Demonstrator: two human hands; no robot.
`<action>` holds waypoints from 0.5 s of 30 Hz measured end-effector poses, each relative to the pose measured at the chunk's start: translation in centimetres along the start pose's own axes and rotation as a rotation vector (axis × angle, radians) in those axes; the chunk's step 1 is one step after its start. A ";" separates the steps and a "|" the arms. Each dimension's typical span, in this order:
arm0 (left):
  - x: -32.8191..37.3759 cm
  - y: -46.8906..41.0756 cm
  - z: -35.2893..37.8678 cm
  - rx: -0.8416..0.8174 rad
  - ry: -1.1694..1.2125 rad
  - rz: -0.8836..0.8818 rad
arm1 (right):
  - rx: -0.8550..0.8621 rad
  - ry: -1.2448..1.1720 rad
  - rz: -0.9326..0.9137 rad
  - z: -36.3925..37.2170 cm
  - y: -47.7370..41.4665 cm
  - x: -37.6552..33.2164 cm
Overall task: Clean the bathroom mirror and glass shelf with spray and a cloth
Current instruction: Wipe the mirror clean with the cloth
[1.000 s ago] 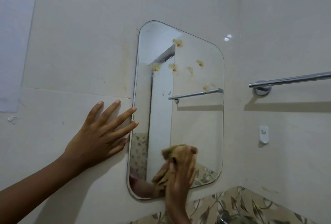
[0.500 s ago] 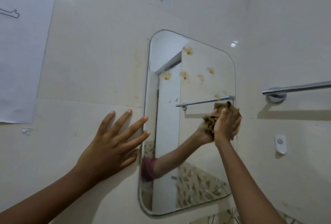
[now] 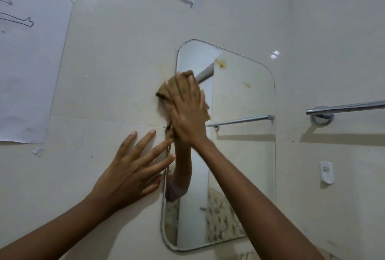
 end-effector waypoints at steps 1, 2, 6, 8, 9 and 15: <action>0.0 0.0 0.0 0.006 0.000 -0.002 | -0.036 -0.021 -0.041 0.2 1.8 0.0; 0.0 0.0 -0.1 0.018 0.002 -0.003 | -0.063 -0.049 -0.060 0.3 3.8 0.4; 0.0 0.1 0.2 0.018 0.003 -0.014 | -0.034 -0.062 0.024 0.9 11.6 4.4; 0.1 0.1 0.2 0.011 0.005 -0.008 | 0.024 -0.041 0.157 0.8 14.7 7.6; 0.1 0.1 0.1 0.009 0.008 -0.007 | 0.049 -0.043 0.236 0.6 15.7 9.0; 0.1 0.0 0.1 0.003 0.012 -0.010 | 0.294 -0.108 0.830 -2.8 14.8 17.5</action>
Point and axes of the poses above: each hand's wrist, its own y-axis away from the middle knuckle, its own z-axis out of the palm, x = y × z, the point moved 5 cm from there along -y, towards the middle knuckle, and after that the axes turned 7 degrees about z, right-handed, at the moved point
